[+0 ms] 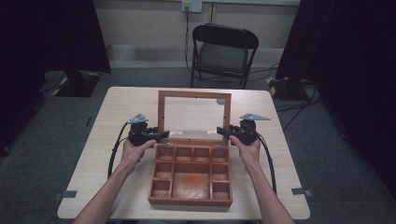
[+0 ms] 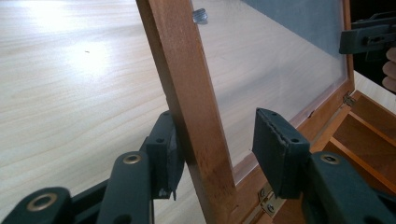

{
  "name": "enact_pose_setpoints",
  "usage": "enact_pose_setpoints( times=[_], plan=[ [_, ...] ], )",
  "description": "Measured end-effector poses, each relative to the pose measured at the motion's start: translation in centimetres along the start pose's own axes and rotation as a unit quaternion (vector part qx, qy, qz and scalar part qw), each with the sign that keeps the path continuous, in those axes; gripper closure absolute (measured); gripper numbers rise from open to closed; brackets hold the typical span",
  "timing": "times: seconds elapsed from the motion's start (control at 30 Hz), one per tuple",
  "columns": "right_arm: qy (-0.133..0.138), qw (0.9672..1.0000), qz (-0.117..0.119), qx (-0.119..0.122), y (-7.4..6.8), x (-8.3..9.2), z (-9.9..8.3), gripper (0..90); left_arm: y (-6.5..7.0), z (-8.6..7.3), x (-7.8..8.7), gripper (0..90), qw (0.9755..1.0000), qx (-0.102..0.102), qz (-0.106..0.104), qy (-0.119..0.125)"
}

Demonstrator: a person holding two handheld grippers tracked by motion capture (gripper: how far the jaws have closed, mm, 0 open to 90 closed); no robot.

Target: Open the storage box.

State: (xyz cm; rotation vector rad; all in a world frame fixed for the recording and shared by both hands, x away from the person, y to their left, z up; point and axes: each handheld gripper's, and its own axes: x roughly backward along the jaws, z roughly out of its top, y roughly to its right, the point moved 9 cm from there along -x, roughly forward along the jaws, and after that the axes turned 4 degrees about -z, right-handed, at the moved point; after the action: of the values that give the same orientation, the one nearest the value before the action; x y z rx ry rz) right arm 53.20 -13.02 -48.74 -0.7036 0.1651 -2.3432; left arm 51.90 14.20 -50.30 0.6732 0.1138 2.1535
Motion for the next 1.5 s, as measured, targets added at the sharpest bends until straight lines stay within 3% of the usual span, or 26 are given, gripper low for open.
enact_pose_setpoints(
  times=[0.13,0.4,0.73,1.2,1.5],
  plan=[
    [-0.006,1.0,-0.006,0.003,0.1,-0.4,-0.3,47.2,-0.1,-0.2,-0.2,51.5,0.9999,0.014,-0.005,0.001],
    [-0.014,0.9998,-0.01,-0.005,0.4,-1.1,-0.7,41.8,-0.5,-0.5,-0.5,48.6,0.9997,0.021,-0.006,-0.008],
    [-0.037,0.9986,-0.029,-0.023,1.3,-1.9,-1.7,35.7,-0.7,-1.5,-1.3,34.2,0.9984,0.045,-0.003,-0.033],
    [-0.058,0.9967,-0.035,-0.043,1.7,-2.6,-2.7,29.3,-1.2,-2.1,-1.7,32.9,0.9955,0.085,-0.019,-0.038],
    [-0.068,0.9956,-0.034,-0.055,1.7,-2.9,-3.1,26.6,-1.3,-2.3,-1.8,29.4,0.9952,0.088,-0.014,-0.041]
  ],
)
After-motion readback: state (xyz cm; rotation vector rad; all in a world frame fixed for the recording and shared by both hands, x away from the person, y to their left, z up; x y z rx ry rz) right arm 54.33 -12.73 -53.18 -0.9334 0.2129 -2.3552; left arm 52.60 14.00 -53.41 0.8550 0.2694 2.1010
